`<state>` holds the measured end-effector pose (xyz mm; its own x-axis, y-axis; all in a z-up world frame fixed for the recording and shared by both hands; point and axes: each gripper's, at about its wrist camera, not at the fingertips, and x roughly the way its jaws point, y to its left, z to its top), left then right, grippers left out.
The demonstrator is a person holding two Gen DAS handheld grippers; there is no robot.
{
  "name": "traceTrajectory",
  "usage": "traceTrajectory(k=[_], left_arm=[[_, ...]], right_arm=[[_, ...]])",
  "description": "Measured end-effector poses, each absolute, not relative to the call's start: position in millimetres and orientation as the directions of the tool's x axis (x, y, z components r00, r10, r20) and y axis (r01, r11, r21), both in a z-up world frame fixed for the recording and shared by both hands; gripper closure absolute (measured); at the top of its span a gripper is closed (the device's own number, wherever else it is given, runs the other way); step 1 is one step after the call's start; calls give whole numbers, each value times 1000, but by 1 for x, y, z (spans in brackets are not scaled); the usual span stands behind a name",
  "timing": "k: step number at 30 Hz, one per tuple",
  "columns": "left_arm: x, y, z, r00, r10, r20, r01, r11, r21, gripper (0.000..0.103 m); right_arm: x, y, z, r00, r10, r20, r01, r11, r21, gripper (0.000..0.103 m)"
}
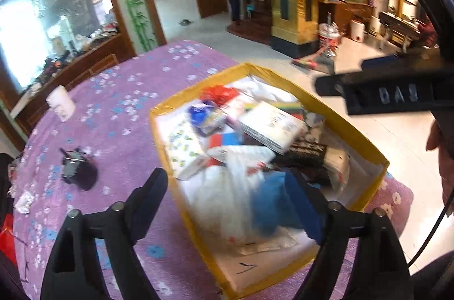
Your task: Organize soft objects
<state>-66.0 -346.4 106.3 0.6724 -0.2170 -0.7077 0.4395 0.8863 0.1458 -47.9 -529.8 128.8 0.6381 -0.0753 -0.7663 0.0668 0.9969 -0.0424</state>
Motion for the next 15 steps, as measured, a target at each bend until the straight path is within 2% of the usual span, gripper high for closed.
traceTrajectory(k=[9,15], left_arm=[[-75,-330,141,761,-179,-624,376,905,199,1],[-75,-324,146,777,-106,-620,321,915,245,0]], right_arm=[[-68,-522,138,667,-183,-723,97,982,-160,11],[-75,-518,143,676,-187,-713,95,981,-167,11]])
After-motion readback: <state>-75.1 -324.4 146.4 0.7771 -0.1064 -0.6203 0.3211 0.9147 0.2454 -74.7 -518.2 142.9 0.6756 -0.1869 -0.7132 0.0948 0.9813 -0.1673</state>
